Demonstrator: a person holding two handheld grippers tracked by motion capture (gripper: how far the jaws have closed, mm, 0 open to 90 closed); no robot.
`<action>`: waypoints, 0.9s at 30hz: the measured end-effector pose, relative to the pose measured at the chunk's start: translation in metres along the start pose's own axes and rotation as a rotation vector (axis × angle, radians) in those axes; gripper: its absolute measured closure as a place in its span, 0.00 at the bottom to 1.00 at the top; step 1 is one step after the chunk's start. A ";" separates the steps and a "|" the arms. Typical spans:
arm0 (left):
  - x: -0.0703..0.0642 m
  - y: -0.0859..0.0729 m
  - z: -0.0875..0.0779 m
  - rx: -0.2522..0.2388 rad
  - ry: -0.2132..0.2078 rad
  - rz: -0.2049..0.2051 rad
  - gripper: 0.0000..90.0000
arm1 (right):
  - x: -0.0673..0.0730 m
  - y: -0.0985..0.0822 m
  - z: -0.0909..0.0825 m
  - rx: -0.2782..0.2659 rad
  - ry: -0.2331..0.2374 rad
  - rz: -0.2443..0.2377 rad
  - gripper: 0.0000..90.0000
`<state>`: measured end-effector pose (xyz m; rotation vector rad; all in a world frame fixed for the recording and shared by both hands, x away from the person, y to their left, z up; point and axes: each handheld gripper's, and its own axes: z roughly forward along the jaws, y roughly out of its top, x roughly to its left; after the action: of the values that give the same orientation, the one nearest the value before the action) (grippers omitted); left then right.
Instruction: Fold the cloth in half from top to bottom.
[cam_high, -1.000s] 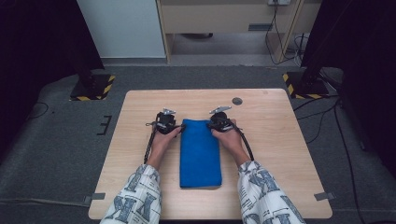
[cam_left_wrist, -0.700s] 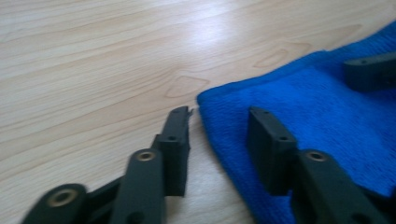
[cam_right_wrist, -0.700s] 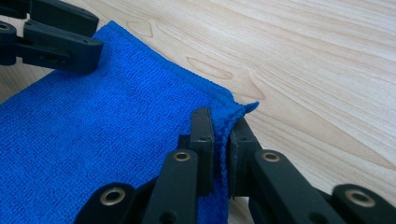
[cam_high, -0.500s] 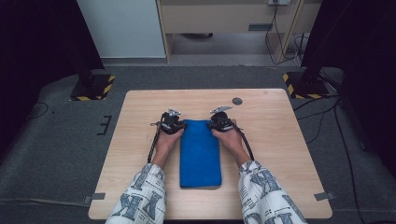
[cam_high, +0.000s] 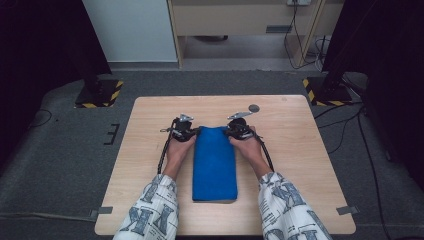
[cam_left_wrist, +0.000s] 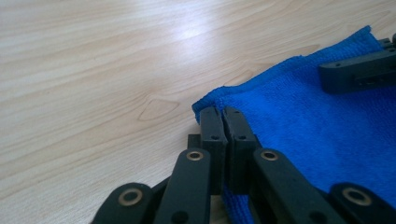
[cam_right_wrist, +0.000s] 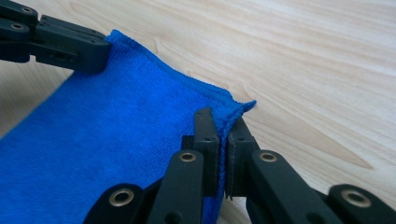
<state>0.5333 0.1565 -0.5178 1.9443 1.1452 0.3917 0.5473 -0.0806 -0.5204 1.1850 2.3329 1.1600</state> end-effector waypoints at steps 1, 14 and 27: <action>-0.002 0.002 -0.002 -0.003 0.000 0.004 0.97 | 0.000 0.001 -0.003 -0.007 0.001 0.000 0.96; -0.021 0.021 -0.037 -0.056 0.020 0.039 0.97 | 0.007 0.006 -0.037 -0.088 0.011 0.022 0.96; -0.024 0.026 -0.063 -0.098 0.022 0.031 0.97 | 0.020 0.014 -0.056 -0.144 0.028 0.006 0.96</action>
<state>0.4967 0.1616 -0.4565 1.8787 1.0912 0.4785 0.5112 -0.0900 -0.4720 1.1327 2.2243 1.3302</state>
